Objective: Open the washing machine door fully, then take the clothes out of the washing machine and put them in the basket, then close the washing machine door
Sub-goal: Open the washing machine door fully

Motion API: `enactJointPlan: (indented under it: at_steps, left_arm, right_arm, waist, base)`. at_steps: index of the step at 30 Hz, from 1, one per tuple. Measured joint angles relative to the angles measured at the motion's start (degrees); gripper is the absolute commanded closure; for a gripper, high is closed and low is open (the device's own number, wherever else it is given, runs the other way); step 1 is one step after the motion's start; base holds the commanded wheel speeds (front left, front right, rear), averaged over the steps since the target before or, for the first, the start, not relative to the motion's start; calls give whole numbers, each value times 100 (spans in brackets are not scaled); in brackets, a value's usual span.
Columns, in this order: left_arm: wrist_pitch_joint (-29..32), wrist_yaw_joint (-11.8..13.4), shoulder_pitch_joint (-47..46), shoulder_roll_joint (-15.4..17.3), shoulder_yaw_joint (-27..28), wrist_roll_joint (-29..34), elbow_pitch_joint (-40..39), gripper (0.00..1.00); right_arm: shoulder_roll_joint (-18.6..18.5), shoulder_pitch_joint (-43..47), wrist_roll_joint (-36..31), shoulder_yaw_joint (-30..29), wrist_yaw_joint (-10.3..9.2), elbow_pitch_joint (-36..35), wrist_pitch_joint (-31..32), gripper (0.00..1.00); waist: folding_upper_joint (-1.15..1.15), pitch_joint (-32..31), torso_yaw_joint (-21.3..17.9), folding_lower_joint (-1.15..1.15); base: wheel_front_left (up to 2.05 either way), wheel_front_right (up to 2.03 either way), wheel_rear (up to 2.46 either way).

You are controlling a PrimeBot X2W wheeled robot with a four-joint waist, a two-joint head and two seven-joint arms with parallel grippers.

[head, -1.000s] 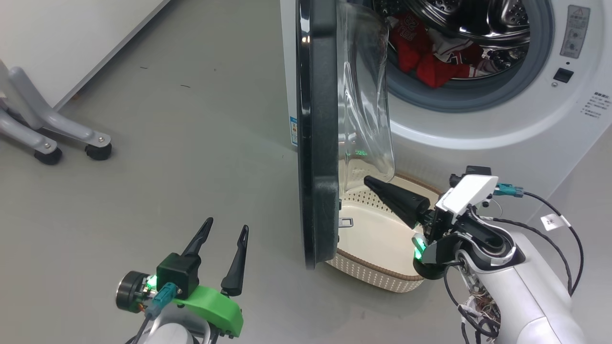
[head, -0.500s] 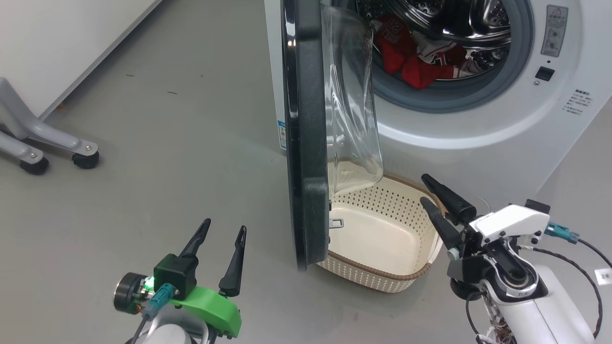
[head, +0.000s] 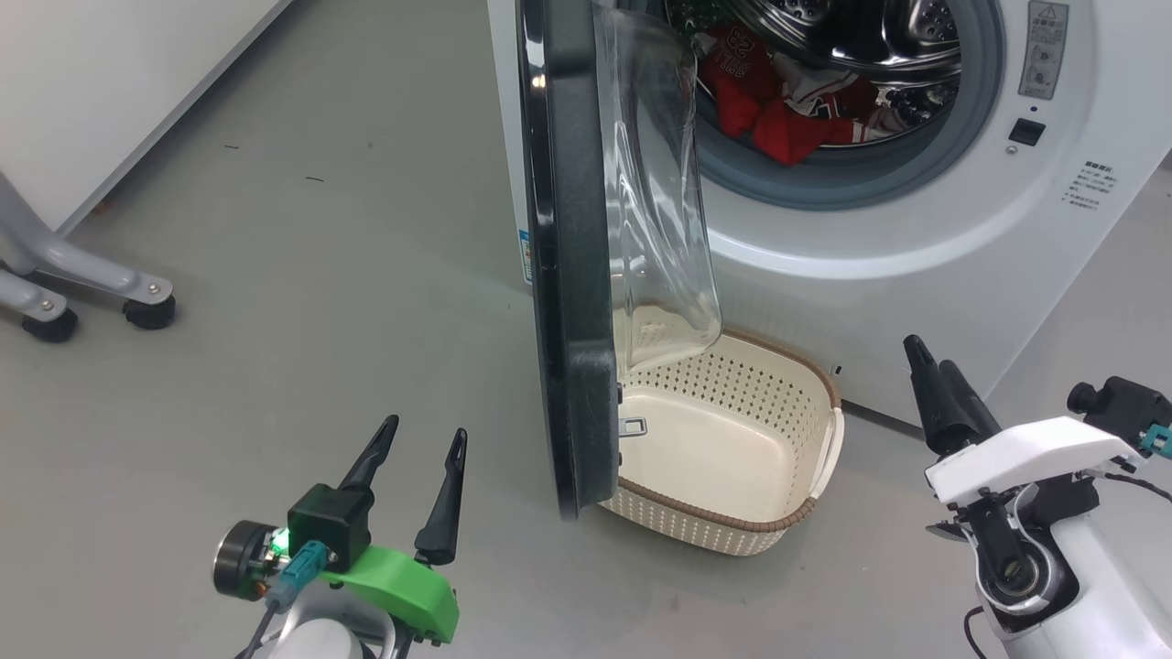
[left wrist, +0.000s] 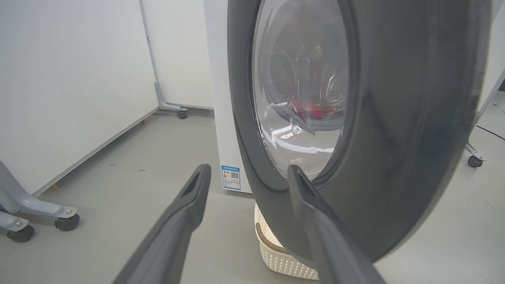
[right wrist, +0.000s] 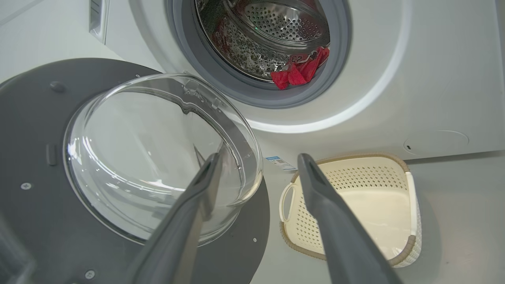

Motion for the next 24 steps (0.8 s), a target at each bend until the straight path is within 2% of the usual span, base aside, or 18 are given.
enactJointPlan:
  at_steps: [8, 10, 13, 14, 20, 24]
  left_arm:
    - [1, 43, 0, 5, 13, -38, -8, 0]
    - [12, 43, 0, 8, 23, -38, -9, 0]
    - [44, 44, 0, 9, 36, -40, -9, 0]
    - [45, 48, 0, 9, 52, -41, -7, 0]
    - [51, 100, 1, 8, 121, -122, 7, 0]
    - [52, 101, 2, 8, 129, -129, 9, 0]
  right_arm:
    - [-581, 11, -2250, 476, -14, -176, -1401, 0]
    - [-636, 10, -2770, 572, -203, -216, -1610, 0]
    - [-636, 16, -3252, 700, -441, -261, -1493, 0]
    - [-610, 49, -3517, 735, -608, -285, -1459, 0]
    - [-338, 375, -3896, 554, -1068, -355, -1390, 0]
    - [-169, 474, -4054, 341, -1218, -492, -1390, 0]
  waist:
    - [0, 7, -56, 0]
    - [0, 6, -68, 0]
    - [0, 2, -85, 0]
    - [0, 0, -96, 0]
    - [0, -8, -122, 0]
    - [0, -10, -137, 0]
  base:
    - [0, 0, 0]
    - [0, 0, 0]
    - [0, 0, 0]
    - [0, 0, 0]
    - [0, 0, 0]
    - [0, 0, 0]
